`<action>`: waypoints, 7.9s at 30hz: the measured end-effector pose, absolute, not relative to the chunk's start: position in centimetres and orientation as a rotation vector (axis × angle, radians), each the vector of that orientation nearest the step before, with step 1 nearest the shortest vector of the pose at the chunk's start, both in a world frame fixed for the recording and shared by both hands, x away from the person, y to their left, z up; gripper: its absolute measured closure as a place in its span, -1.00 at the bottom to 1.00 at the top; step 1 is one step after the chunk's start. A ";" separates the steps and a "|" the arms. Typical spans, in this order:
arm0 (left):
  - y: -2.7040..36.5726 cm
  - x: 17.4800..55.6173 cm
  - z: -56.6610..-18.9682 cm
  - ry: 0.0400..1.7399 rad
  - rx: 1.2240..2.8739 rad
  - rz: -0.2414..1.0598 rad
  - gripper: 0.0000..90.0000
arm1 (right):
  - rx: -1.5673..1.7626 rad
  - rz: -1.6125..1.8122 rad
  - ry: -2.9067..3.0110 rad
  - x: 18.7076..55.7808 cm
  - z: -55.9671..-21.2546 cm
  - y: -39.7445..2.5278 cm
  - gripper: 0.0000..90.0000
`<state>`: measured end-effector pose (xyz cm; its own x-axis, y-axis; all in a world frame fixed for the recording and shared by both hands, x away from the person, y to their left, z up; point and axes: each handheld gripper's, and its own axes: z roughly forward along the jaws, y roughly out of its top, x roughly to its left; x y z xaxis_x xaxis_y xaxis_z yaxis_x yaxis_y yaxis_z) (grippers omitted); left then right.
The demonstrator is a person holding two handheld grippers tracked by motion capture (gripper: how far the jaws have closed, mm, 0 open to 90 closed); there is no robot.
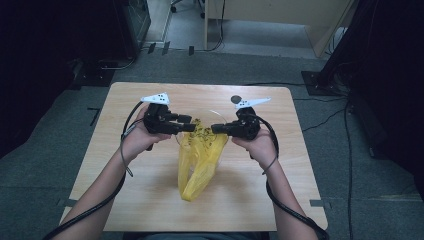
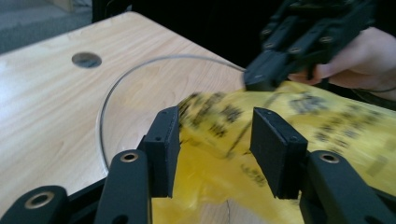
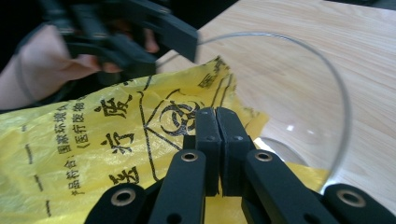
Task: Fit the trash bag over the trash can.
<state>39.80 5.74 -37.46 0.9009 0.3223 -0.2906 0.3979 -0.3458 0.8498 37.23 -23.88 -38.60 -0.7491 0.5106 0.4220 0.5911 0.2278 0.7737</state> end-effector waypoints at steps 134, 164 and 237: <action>6.8 39.1 -35.2 0.649 1.869 -0.006 1.00 | -1.247 -1.840 -2.460 36.5 -36.3 -25.3 1.00; 6.7 41.2 -35.8 0.895 1.787 0.065 1.00 | -1.169 -1.907 -2.439 34.5 -32.8 -26.5 0.52; 7.0 41.4 -35.6 0.780 1.924 0.009 1.00 | -1.164 -1.813 -2.578 36.1 -36.1 -26.9 1.00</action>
<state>41.43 7.01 -35.55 0.7904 0.5205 -0.3230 0.5130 -0.2742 0.8134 36.14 -26.90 -36.09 -0.7390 0.6424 0.2033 0.4086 0.1874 0.8933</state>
